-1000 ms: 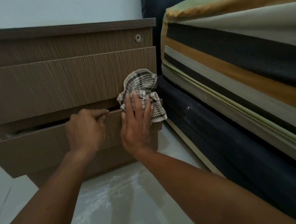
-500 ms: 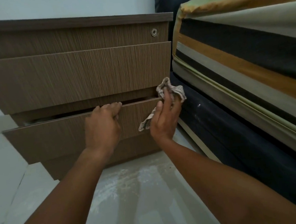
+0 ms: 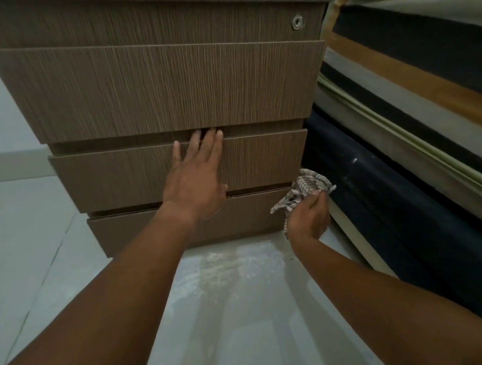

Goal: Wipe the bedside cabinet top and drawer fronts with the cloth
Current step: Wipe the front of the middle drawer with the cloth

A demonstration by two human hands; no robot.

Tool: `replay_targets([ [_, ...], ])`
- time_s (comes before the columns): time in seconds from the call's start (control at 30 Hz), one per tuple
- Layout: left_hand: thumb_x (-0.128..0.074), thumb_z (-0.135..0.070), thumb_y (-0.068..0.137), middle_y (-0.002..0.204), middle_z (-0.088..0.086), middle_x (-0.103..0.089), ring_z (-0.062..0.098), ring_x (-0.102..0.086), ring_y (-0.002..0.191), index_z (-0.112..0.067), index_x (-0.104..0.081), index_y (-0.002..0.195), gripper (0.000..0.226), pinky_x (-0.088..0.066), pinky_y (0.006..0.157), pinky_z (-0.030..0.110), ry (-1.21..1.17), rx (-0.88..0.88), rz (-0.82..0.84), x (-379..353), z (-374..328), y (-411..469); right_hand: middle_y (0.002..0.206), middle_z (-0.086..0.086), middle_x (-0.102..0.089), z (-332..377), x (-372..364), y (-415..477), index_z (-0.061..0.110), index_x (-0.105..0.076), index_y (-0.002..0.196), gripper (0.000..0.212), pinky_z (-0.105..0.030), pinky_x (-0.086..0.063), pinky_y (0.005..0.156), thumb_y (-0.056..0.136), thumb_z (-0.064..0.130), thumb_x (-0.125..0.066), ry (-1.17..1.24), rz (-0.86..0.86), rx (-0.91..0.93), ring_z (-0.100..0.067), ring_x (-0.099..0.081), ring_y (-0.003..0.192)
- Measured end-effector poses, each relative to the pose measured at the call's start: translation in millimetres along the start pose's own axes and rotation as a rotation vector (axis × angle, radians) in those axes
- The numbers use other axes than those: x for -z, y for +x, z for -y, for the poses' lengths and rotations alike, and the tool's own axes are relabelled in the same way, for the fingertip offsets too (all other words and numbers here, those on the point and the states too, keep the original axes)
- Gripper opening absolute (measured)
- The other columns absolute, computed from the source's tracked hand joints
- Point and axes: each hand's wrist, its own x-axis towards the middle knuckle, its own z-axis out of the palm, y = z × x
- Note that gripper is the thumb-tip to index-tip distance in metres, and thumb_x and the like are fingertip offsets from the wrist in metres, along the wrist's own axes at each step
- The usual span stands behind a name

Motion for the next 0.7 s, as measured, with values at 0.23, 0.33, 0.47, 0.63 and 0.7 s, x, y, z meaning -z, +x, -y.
replay_targets([
  [0.23,-0.057,-0.038,0.092,0.165,0.004,0.014,0.024,0.015,0.151,-0.016,0.01,0.156,0.096,0.001,0.121,0.055,-0.005,0.024,-0.027,-12.2,-2.0,-4.4,0.098,-0.009,-0.063,7.3,2.3,-14.1,0.006,-0.058,0.106,0.03,-0.038,-0.049,0.077,0.108,0.025,-0.035,0.182,-0.176,0.02,-0.028,-0.061,0.091],
  [0.33,-0.06,-0.033,0.089,0.165,0.004,0.012,0.024,0.013,0.151,-0.014,0.001,0.157,0.094,-0.001,0.121,0.055,-0.036,0.061,-0.101,-23.4,4.5,-25.8,0.098,-0.004,-0.063,39.8,3.0,-16.9,0.004,-0.059,0.113,0.031,-0.028,-0.05,0.071,0.109,0.022,-0.035,0.319,-0.207,0.076,-0.017,-0.061,0.084],
  [0.47,-0.062,-0.024,0.087,0.164,0.007,-0.017,0.025,-0.01,0.152,-0.013,-0.022,0.156,0.081,-0.011,0.122,0.051,-0.023,0.0,-0.045,-49.5,8.2,-69.4,0.095,-0.005,-0.063,66.4,9.3,-11.8,0.006,-0.057,0.105,0.032,-0.026,-0.05,0.066,0.106,0.027,-0.033,0.354,-0.166,0.279,-0.018,-0.062,0.079],
  [0.63,-0.066,-0.029,0.085,0.159,0.01,-0.028,0.028,-0.019,0.149,-0.01,-0.019,0.155,0.087,-0.014,0.122,0.045,-0.081,0.225,0.167,-57.4,1.2,-76.0,0.105,-0.01,-0.057,40.3,15.3,-11.2,0.004,-0.058,0.108,0.026,-0.033,-0.044,0.075,0.107,0.022,-0.04,0.207,-0.067,0.153,-0.022,-0.055,0.089],
  [0.7,-0.069,-0.035,0.082,0.161,0.01,-0.02,0.029,-0.011,0.15,-0.009,-0.011,0.156,0.097,-0.008,0.122,0.048,-0.062,0.289,0.252,-60.9,2.3,-72.1,0.116,-0.009,-0.055,28.8,17.5,-11.9,0.007,-0.058,0.12,0.027,-0.03,-0.041,0.078,0.107,0.023,-0.041,0.19,-0.058,0.017,-0.02,-0.054,0.097],
])
